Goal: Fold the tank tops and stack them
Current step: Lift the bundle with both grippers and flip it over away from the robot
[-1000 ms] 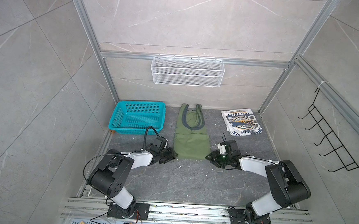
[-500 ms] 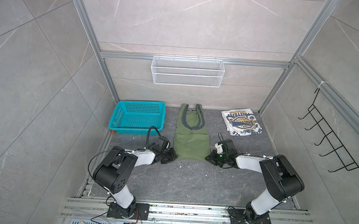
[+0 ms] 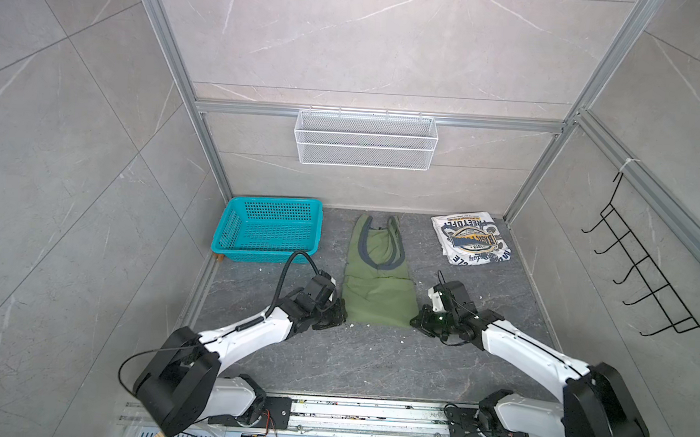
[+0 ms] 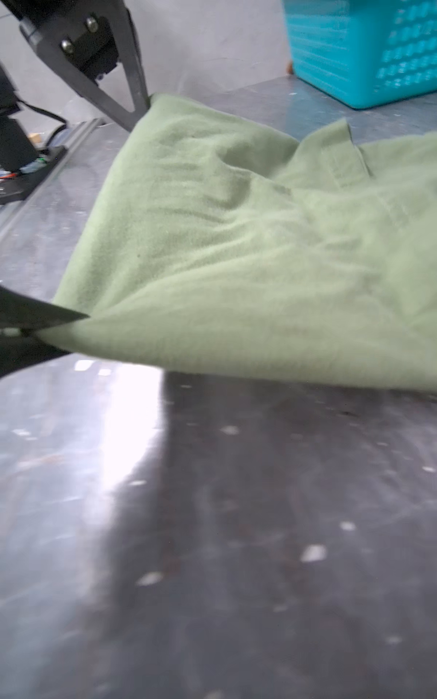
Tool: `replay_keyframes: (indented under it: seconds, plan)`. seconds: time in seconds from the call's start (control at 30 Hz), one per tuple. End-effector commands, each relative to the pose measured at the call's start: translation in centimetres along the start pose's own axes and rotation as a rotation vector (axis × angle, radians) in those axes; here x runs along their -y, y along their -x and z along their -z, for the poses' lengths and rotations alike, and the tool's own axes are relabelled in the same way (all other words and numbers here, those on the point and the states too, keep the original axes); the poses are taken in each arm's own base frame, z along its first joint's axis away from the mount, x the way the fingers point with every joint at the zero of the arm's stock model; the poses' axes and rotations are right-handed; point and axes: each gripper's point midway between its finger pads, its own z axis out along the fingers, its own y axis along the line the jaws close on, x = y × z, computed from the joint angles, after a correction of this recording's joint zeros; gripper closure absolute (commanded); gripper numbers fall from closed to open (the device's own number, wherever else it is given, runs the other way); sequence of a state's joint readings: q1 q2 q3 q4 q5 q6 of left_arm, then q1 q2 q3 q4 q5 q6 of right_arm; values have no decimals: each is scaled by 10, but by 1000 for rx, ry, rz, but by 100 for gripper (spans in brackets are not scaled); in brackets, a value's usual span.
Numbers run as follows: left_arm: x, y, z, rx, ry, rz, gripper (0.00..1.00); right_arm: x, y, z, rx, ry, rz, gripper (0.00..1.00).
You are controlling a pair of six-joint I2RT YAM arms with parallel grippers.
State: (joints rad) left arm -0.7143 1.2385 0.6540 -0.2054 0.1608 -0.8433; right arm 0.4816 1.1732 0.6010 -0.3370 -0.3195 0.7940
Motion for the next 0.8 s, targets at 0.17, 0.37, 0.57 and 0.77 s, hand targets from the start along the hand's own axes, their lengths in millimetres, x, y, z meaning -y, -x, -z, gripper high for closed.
replay_keyframes:
  seconds: [0.17,0.37,0.57,0.77]
  plan:
    - [11,-50,68,-6,26,7,100,6,-51,67,-34,-73,-30,100]
    - [45,-28,114,75,-45,49,100,-35,-30,103,24,-2,-9,99]
    - [82,31,115,160,1,4,100,-81,34,109,134,-36,51,100]
    - [77,117,92,239,0,110,100,-97,101,69,105,14,6,100]
